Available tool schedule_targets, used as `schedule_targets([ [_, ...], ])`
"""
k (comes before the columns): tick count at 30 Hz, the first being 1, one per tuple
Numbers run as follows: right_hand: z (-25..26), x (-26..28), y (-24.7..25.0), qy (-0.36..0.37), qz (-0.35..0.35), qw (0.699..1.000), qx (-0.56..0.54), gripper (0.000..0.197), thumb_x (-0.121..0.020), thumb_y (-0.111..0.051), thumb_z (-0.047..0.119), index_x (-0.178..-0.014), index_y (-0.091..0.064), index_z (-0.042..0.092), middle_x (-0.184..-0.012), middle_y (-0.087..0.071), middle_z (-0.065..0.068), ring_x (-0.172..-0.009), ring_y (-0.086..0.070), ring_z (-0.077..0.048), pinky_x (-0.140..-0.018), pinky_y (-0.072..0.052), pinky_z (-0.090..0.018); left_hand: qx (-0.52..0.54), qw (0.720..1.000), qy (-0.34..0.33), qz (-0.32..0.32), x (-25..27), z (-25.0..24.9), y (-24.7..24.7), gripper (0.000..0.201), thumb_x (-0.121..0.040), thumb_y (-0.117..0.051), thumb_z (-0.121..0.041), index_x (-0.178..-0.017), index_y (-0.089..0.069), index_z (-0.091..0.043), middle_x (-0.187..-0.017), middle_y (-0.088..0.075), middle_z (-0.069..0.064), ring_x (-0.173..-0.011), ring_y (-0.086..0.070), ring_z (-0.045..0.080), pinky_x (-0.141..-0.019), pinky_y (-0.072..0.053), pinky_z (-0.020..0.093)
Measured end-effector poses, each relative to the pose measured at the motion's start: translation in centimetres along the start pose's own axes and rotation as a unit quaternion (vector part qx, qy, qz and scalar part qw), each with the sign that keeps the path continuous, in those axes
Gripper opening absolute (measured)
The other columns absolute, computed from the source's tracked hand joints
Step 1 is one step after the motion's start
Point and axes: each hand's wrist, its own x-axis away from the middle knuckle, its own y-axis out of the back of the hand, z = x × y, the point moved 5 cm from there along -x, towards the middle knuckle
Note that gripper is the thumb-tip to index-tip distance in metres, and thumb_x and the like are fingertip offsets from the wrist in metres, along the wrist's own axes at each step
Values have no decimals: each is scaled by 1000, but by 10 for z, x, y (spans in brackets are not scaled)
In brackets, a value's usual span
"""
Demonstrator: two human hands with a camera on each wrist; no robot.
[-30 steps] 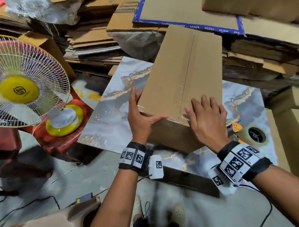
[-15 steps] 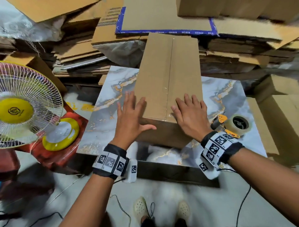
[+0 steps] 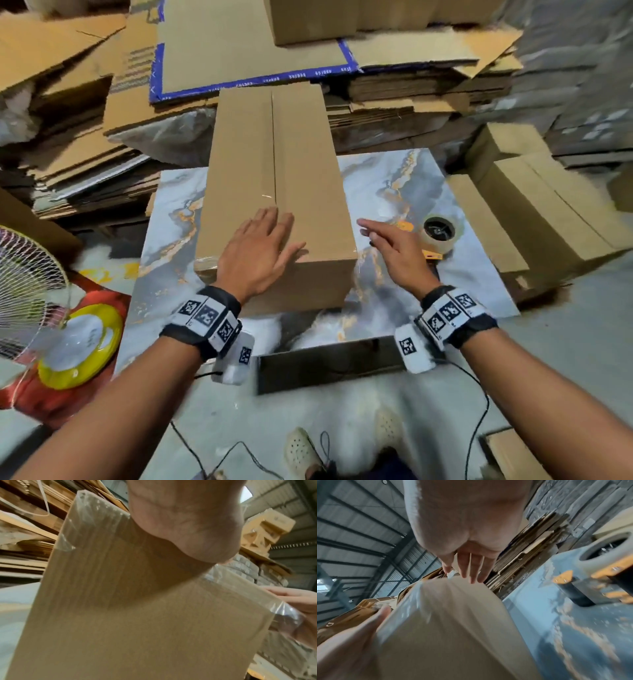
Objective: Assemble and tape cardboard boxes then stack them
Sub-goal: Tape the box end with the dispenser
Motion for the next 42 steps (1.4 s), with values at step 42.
schedule_targets([
  [42,-25,18,-65,253,-174,946,105,49,-100,-41,59,-133,-52,24,-140,-59,-15,-112,-65,-27,-79,-60,-44,44,994,-97,8,-4,31,11,71,-100,-31,-62,-154,-42,-17,-162,-34,10,-151,-28,27,-122,-26,51],
])
